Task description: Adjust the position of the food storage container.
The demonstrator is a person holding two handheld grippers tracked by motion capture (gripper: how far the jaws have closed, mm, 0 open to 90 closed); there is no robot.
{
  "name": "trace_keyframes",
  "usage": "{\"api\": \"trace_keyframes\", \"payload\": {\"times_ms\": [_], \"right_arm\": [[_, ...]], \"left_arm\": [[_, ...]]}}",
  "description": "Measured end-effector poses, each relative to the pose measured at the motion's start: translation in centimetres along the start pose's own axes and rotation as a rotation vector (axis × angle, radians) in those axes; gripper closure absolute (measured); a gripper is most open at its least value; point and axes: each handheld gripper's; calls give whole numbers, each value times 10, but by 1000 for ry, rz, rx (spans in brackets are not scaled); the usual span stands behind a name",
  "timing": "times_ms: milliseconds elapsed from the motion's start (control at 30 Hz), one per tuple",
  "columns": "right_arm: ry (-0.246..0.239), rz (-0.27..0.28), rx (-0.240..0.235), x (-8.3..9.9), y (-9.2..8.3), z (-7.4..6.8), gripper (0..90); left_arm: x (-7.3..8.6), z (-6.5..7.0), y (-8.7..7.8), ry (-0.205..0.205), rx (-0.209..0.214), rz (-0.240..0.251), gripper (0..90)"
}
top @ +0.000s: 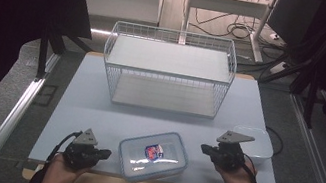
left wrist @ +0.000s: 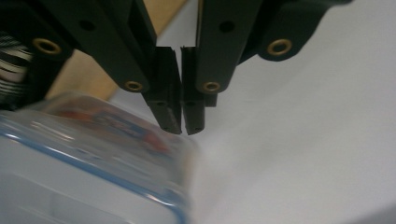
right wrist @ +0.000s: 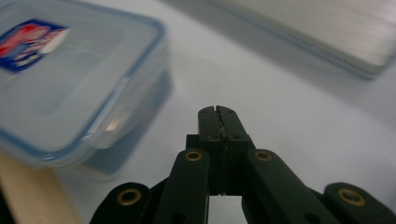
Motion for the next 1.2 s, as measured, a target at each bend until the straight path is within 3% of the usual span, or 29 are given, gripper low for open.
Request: {"api": "trace_keyframes", "payload": {"times_ms": [133, 167, 500, 600, 833, 967, 1067, 1200], "right_arm": [[-18, -19, -41, 3, 1, -13, 897], [-21, -27, -72, 6, 2, -19, 897], [-35, -95, -147, 19, 6, -38, 897], [-46, -94, -136, 19, 5, -40, 898], [-43, -90, -118, 17, 6, -41, 898], [-44, -88, -101, 16, 7, -40, 898], [-40, -83, -96, 16, 8, -39, 898], [-35, -80, -91, 15, 10, -38, 898]], "left_arm": [[3, 10, 5, 7, 33, -10, 896], [4, 16, 8, 11, 47, -30, 896], [5, 35, 21, 22, 141, -61, 894], [3, 36, 22, 20, 139, -58, 891], [-1, 28, 24, -33, 80, -28, 895], [-4, 25, 26, -38, 62, -24, 895], [-10, 18, 30, -46, 29, -20, 895], [-16, 8, 33, -46, 18, -23, 895]]}}
Point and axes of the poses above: each handheld gripper's, and its own axes: y roughly forward along the jaws, x roughly out of its underside, z roughly to its right, and after that the axes turned 10 degrees about x, right-handed
